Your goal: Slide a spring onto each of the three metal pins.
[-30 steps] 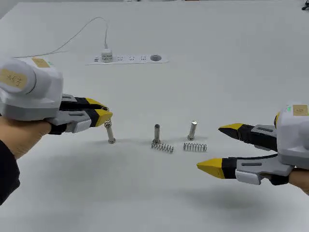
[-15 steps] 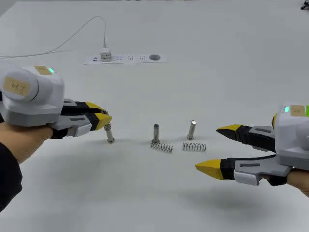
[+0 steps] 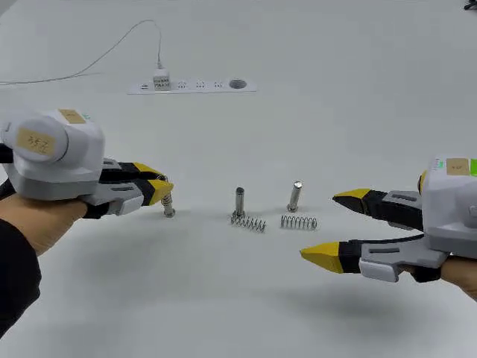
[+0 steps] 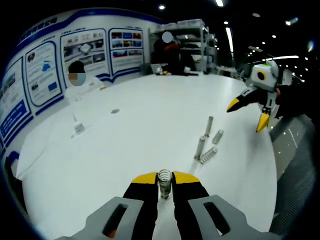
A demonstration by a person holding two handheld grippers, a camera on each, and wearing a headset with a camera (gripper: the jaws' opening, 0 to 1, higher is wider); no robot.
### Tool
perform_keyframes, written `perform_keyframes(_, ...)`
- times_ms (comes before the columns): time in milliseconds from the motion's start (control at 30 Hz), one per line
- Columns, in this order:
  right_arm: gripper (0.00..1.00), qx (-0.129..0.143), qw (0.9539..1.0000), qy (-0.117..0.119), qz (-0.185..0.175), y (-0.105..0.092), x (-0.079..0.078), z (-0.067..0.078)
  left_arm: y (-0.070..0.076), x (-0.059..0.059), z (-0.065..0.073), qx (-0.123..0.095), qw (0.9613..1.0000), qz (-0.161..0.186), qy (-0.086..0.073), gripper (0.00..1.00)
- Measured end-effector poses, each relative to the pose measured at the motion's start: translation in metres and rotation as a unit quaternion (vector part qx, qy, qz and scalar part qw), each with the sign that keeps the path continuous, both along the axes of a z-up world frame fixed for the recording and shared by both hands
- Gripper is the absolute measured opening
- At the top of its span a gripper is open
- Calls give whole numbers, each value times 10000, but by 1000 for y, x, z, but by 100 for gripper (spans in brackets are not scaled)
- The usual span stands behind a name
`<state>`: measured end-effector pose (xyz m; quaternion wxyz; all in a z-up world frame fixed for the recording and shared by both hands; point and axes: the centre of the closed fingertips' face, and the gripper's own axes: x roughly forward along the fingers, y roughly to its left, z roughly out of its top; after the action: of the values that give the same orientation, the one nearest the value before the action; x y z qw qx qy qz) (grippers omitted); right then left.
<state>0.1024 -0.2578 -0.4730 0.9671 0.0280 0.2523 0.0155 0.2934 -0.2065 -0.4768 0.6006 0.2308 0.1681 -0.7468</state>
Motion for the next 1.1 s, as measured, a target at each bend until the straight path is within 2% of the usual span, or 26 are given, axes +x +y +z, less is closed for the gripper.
perform_keyframes(400,63,12,10000,23,9,0,0,-1,1,2,-9,32,10000,71,58,10)
perform_keyframes(1100,63,25,10000,51,30,1,0,-3,2,2,-22,185,9998,68,19,11)
